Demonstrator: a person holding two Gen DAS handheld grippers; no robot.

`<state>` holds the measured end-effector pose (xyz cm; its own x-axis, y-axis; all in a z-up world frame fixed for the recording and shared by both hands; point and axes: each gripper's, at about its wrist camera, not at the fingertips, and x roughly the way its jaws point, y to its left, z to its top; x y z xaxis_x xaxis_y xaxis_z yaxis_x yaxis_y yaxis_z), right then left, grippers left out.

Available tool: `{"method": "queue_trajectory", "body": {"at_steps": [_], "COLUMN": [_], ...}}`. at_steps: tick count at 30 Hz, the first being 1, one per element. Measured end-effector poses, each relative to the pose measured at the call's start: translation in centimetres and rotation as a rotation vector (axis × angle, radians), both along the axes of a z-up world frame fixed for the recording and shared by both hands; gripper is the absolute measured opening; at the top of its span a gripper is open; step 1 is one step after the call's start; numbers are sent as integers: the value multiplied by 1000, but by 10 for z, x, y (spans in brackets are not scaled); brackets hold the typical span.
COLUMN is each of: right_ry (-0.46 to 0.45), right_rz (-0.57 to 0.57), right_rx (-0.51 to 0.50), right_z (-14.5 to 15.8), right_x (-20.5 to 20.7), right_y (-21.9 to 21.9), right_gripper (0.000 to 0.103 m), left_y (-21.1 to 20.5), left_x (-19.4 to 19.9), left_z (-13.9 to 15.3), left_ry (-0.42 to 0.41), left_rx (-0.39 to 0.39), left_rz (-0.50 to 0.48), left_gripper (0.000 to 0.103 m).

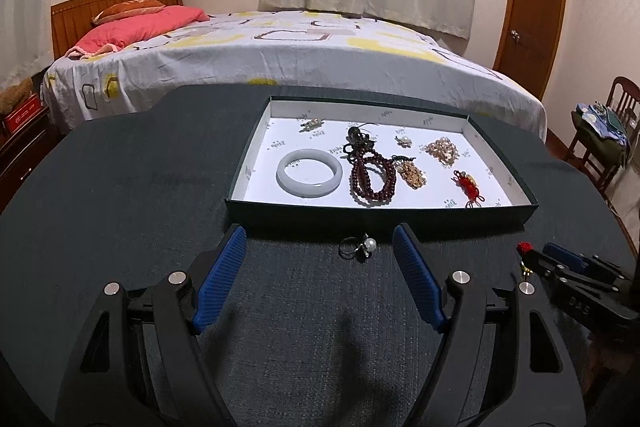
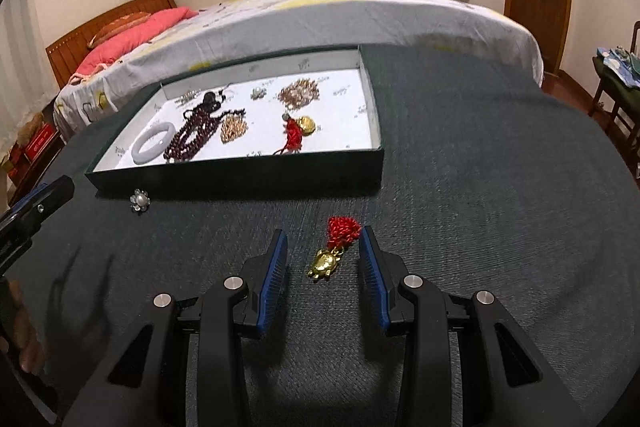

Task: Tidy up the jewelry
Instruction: 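Grasp the red tassel gold charm with the right tool while the left tool grasps the pearl ring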

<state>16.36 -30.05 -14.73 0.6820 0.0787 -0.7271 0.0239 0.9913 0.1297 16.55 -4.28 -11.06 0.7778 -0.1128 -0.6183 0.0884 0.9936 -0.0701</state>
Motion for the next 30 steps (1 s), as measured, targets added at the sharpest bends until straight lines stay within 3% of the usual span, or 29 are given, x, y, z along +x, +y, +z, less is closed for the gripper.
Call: {"method": "queue_trajectory", "body": {"at_steps": [7, 10, 14, 30], "right_ry": [30, 46, 52, -4], "right_rz": [-8, -1, 3, 24], "right_rx": [-9, -9, -9, 32], "right_z": [-5, -8, -9, 6], "right_x": [14, 16, 16, 12], "right_y": [1, 3, 5, 5], "right_gripper": [36, 20, 13, 11], "left_y": [-3, -4, -5, -24], "left_x": [4, 4, 6, 31], "left_z": [-6, -8, -10, -31], "left_ry": [17, 18, 27, 107], "left_rx": [-6, -6, -11, -26], "left_rz": [-12, -13, -14, -44], "left_gripper": [74, 74, 74, 74]}}
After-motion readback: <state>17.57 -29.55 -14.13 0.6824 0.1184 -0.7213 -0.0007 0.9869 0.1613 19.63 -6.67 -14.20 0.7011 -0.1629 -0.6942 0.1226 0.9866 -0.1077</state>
